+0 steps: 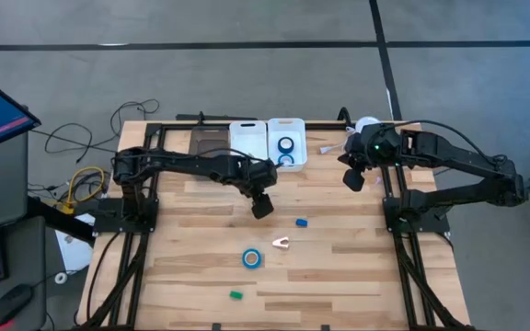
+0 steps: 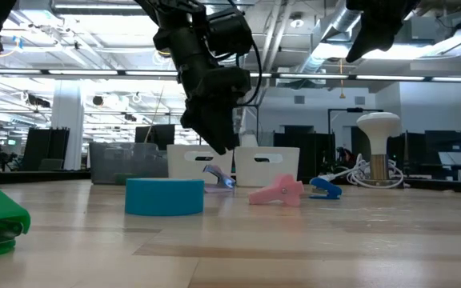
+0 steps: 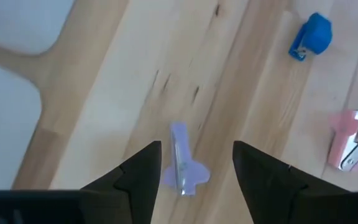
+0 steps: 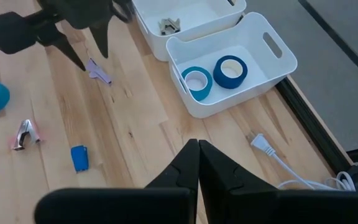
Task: Pick and place Stapler, Stapler remover, tape
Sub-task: Put the violet staple remover into the left white bin
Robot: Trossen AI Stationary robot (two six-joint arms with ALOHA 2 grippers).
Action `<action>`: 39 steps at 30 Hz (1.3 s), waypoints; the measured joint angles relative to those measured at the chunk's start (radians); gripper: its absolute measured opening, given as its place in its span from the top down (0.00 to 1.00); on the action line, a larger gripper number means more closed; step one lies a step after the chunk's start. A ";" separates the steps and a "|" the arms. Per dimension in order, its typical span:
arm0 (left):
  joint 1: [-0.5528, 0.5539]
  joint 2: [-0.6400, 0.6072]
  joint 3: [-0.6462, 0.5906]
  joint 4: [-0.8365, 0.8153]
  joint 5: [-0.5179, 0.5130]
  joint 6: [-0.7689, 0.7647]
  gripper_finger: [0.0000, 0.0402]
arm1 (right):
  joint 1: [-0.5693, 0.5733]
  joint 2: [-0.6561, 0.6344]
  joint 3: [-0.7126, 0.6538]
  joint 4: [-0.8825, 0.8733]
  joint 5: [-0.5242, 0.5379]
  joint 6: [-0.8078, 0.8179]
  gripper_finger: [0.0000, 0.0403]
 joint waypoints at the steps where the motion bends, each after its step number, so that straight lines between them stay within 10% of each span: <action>1: 0.000 0.001 0.000 -0.005 0.002 -0.001 0.52 | 0.000 0.000 0.000 0.000 0.000 0.000 1.00; 39: 0.023 0.110 -0.001 0.022 0.054 0.023 0.68 | 0.000 0.000 0.000 0.003 0.045 -0.001 1.00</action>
